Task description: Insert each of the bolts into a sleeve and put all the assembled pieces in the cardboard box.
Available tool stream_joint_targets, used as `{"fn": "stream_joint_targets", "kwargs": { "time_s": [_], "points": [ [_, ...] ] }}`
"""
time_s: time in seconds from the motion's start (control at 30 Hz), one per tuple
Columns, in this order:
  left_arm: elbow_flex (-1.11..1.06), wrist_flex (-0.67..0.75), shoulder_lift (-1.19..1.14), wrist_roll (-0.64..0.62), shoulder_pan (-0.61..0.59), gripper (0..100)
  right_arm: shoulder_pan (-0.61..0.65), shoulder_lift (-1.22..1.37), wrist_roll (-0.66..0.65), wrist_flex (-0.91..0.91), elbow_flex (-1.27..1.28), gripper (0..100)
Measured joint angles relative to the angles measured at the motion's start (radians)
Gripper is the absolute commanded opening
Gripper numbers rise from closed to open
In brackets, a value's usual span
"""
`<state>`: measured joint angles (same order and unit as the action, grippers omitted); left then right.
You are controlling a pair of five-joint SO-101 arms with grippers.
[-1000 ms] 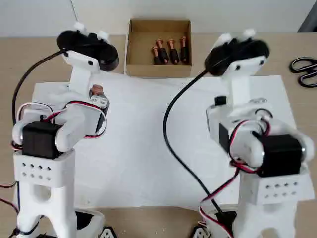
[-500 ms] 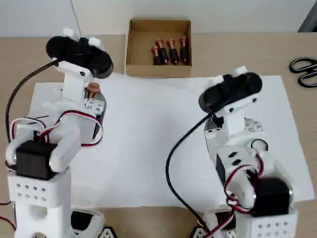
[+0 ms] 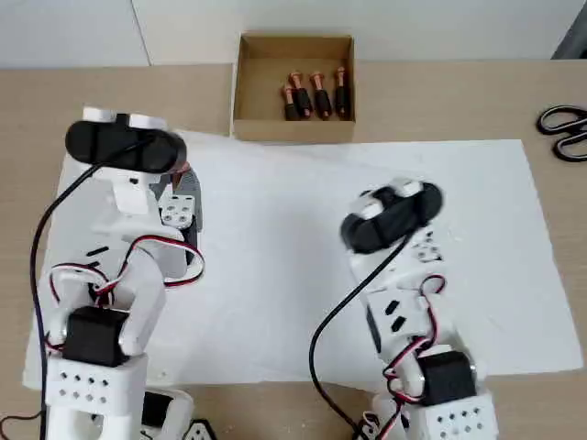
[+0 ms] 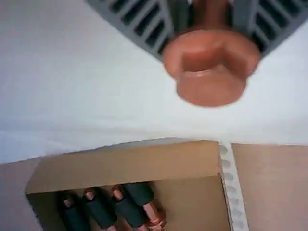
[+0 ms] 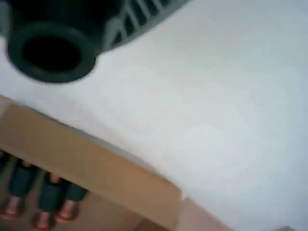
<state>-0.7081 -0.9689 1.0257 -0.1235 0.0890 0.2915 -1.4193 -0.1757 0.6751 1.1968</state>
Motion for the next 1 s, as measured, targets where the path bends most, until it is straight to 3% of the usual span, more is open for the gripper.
{"fn": "stream_joint_targets", "kwargs": {
  "time_s": [0.23,0.37,0.6,1.0],
  "points": [
    [-0.075,0.091,0.015,-0.183,0.0,1,0.118,-0.011,0.021,-0.173,0.193,0.4],
    [-0.075,0.094,0.018,-0.255,0.028,1,0.129,-0.011,0.166,-0.213,0.255,0.4],
    [-0.087,0.097,0.02,-0.27,0.071,1,0.17,-0.011,0.436,-0.25,0.296,0.5],
    [-0.109,0.101,0.02,-0.27,0.087,1,0.364,-0.011,0.235,-0.377,0.425,0.5]
  ]
}}
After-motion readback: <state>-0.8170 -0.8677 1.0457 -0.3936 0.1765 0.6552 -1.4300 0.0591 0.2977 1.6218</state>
